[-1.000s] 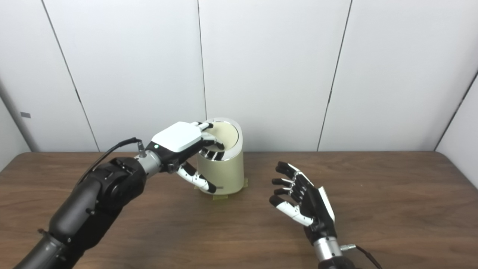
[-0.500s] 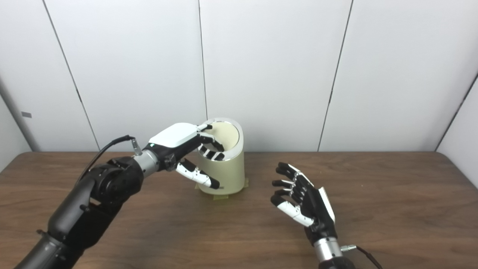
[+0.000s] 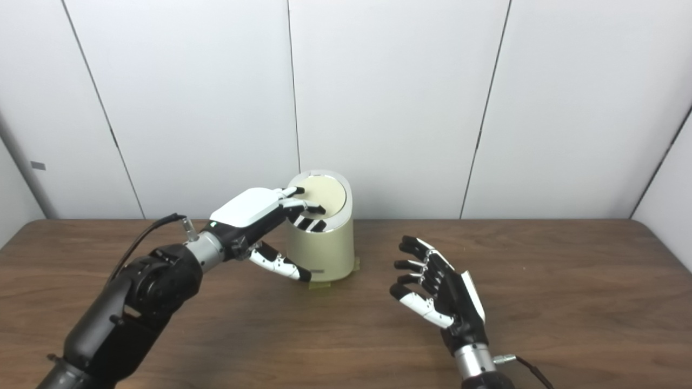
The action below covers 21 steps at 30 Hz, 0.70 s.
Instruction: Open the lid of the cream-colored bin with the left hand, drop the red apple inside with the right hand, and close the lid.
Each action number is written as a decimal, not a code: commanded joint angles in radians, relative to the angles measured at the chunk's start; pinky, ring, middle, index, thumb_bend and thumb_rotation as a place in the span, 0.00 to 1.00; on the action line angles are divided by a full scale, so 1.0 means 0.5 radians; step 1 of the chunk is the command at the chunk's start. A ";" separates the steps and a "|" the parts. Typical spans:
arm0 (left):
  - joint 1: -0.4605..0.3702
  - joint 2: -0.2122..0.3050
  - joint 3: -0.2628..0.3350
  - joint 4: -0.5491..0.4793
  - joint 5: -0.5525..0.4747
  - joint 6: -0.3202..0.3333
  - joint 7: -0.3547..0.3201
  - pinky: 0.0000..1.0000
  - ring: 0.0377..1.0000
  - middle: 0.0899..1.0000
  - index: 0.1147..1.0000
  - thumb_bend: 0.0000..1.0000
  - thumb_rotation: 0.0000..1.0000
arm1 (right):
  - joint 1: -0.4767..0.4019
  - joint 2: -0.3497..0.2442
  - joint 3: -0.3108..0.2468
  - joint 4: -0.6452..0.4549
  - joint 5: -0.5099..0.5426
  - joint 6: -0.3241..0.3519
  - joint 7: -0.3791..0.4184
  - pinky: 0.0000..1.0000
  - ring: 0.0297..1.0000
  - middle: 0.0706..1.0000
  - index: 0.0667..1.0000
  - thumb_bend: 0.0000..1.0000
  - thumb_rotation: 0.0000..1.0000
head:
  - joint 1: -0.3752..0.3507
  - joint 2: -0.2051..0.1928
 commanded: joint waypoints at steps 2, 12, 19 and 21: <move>-0.099 0.005 0.059 -0.066 -0.025 -0.008 0.064 1.00 0.99 0.86 0.86 0.79 0.36 | -0.034 -0.007 -0.005 -0.020 0.021 -0.057 -0.002 0.61 0.71 0.80 0.78 0.78 0.48 | 0.000 0.001; 0.042 -0.101 0.285 -0.119 -0.253 0.065 0.175 0.90 0.92 0.88 0.86 0.78 0.31 | -0.029 -0.005 -0.013 -0.019 0.039 -0.064 0.001 0.60 0.71 0.80 0.78 0.79 0.48 | -0.006 0.007; 0.270 -0.218 0.529 -0.233 -0.837 0.245 0.092 0.78 0.85 0.86 0.84 0.79 0.30 | -0.039 -0.012 -0.024 -0.002 0.081 -0.074 0.014 0.60 0.71 0.80 0.79 0.81 0.48 | -0.004 0.003; 0.340 -0.241 0.581 -0.250 -0.909 0.238 0.139 0.76 0.84 0.85 0.84 0.79 0.31 | -0.039 -0.015 -0.024 -0.002 0.079 -0.081 0.011 0.59 0.71 0.80 0.79 0.80 0.48 | -0.002 0.003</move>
